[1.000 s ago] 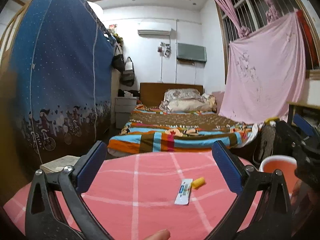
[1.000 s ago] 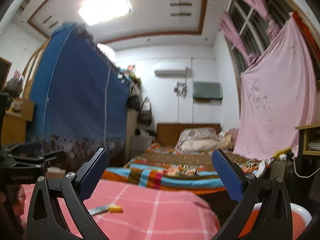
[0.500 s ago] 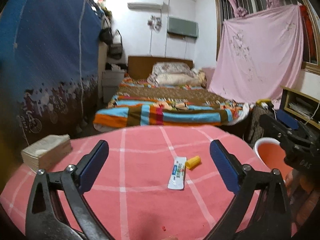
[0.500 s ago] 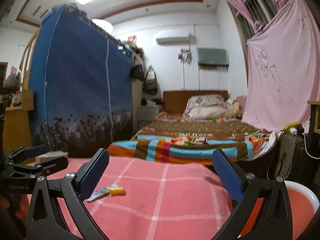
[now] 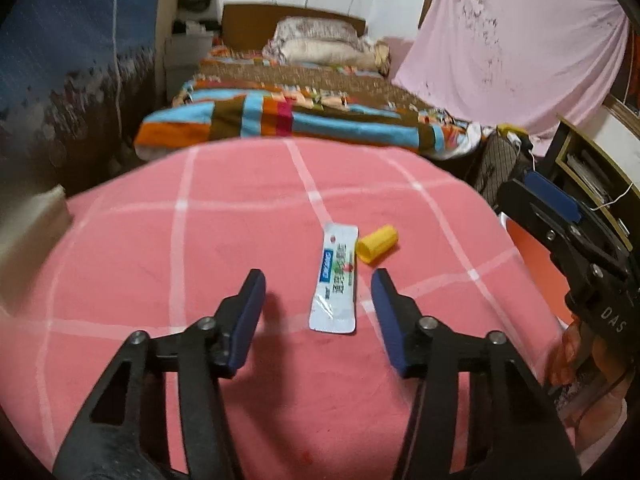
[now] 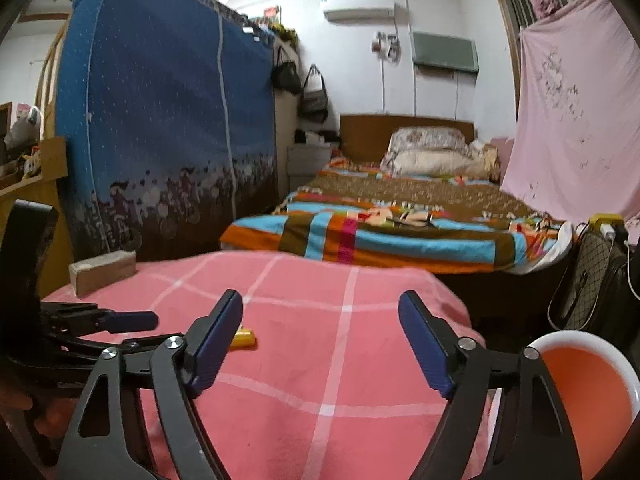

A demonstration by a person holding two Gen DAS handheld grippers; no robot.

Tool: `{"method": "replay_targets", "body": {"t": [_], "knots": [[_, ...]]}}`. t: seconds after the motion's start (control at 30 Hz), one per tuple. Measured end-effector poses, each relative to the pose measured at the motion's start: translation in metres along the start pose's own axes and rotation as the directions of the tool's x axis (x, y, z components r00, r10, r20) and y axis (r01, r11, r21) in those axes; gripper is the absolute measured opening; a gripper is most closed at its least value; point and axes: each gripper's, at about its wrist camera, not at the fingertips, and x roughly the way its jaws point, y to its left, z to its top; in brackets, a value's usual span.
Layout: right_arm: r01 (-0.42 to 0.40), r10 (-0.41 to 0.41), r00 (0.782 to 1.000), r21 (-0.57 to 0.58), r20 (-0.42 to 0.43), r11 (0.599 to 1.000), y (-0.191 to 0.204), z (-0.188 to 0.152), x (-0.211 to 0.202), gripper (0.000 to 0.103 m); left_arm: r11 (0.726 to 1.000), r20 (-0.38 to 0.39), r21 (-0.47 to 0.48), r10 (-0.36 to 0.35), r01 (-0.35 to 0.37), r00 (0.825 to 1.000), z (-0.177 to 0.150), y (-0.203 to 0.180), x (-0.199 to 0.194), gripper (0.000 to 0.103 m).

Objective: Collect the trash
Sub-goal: 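Grasp the white tube with the left tool while the right tool grasps the yellow cap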

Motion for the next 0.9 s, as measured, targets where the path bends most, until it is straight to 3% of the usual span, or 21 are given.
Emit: {"method": "replay_targets", "body": {"t": [0.13, 0.27, 0.43, 0.53, 0.7, 0.9], "knots": [[-0.028, 0.028, 0.997, 0.001, -0.068, 1.0, 0.001, -0.002, 0.011, 0.065, 1.0, -0.047, 0.002, -0.003, 0.003, 0.999, -0.001, -0.002, 0.007, 0.026], [-0.056, 0.054, 0.993, -0.014, -0.103, 0.998, 0.007, -0.003, 0.016, 0.055, 1.0, -0.052, 0.019, -0.003, 0.004, 0.999, -0.002, -0.005, 0.005, 0.007], [-0.093, 0.088, 0.987, -0.031, -0.136, 0.995, 0.013, -0.003, 0.021, 0.045, 1.0, -0.04, -0.003, -0.003, 0.003, 0.999, -0.003, -0.001, -0.002, 0.005], [-0.122, 0.115, 0.98, -0.036, -0.162, 0.992, 0.015, -0.004, 0.025, 0.041, 0.998, -0.015, -0.052, 0.037, -0.038, 0.999, -0.004, 0.008, -0.011, 0.0], [-0.213, 0.203, 0.948, -0.013, -0.245, 0.977, 0.022, -0.004, 0.045, 0.041, 0.99, 0.046, -0.103, 0.105, -0.1, 0.993, -0.006, 0.017, -0.026, 0.0], [-0.242, 0.226, 0.918, -0.01, -0.326, 0.97, 0.032, -0.004, 0.064, 0.041, 0.991, 0.015, -0.094, 0.093, -0.091, 0.996, -0.004, 0.017, -0.017, 0.0]]}}
